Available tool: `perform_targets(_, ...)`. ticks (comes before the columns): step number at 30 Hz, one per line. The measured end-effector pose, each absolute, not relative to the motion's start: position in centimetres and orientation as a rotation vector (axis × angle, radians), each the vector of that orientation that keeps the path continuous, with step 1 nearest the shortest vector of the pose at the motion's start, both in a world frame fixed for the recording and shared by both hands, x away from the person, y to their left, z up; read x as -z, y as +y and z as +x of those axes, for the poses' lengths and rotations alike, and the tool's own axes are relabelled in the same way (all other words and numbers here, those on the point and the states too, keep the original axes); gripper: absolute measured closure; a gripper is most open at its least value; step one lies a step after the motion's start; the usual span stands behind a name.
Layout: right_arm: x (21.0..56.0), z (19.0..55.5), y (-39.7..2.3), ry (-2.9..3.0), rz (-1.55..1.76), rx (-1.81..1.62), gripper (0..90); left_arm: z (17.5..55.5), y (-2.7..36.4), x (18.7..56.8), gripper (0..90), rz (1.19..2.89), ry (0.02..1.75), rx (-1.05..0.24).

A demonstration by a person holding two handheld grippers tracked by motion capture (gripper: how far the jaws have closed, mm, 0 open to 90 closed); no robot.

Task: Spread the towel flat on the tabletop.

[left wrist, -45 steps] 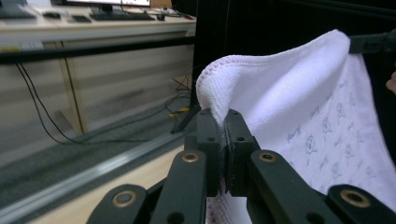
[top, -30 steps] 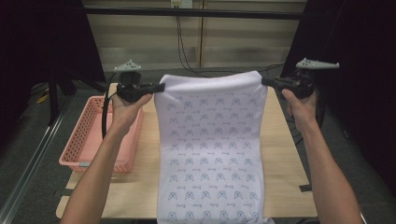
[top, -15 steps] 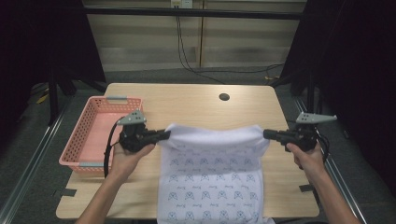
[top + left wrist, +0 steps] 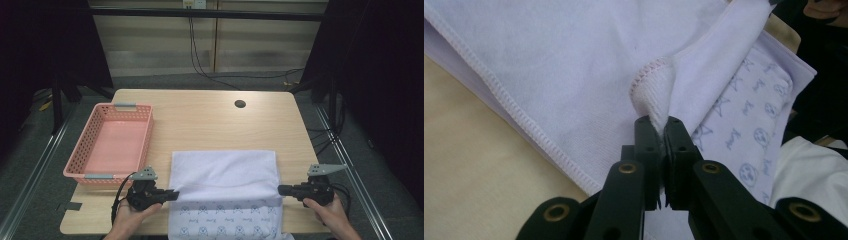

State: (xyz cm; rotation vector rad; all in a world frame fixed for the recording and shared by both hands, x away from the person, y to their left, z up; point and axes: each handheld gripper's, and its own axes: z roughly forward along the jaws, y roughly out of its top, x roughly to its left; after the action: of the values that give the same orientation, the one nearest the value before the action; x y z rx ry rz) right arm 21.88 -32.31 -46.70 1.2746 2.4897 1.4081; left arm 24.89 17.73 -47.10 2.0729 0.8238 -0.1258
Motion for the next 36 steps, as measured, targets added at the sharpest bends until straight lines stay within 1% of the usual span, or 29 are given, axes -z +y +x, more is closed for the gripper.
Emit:
perform_targets(4,47.9,21.7,-31.8,2.562,1.303,-1.346,86.9,24.5,17.4,48.4,87.0,2.109,0.845,0.171)
perform_targets(7,48.8,21.6,-31.4,2.617,1.308,-1.257,86.9,24.4,16.9,49.1,87.0,2.159,0.838,0.172)
perform_targets(8,48.9,21.5,-31.4,2.617,1.316,-1.249,86.9,24.4,16.9,49.2,87.0,2.165,0.841,0.161)
perform_targets(11,49.1,21.5,-31.5,2.624,1.325,-1.217,86.9,24.9,16.9,49.6,86.9,2.174,0.855,0.181)
perform_targets(14,49.3,21.6,-31.3,2.634,1.324,-1.176,87.4,25.0,16.4,49.7,86.9,2.178,0.851,0.154)
perform_targets(17,49.3,21.8,-31.4,2.617,1.338,-1.165,87.5,25.7,16.4,49.8,87.0,2.166,0.863,0.175)
perform_targets(21,49.3,22.2,-31.7,2.593,1.354,-1.154,87.6,26.6,15.7,49.7,87.1,2.186,0.849,0.126)
perform_targets(36,49.5,26.0,-32.8,2.490,1.390,-1.129,87.6,31.7,13.6,49.7,87.3,2.174,0.923,0.056)
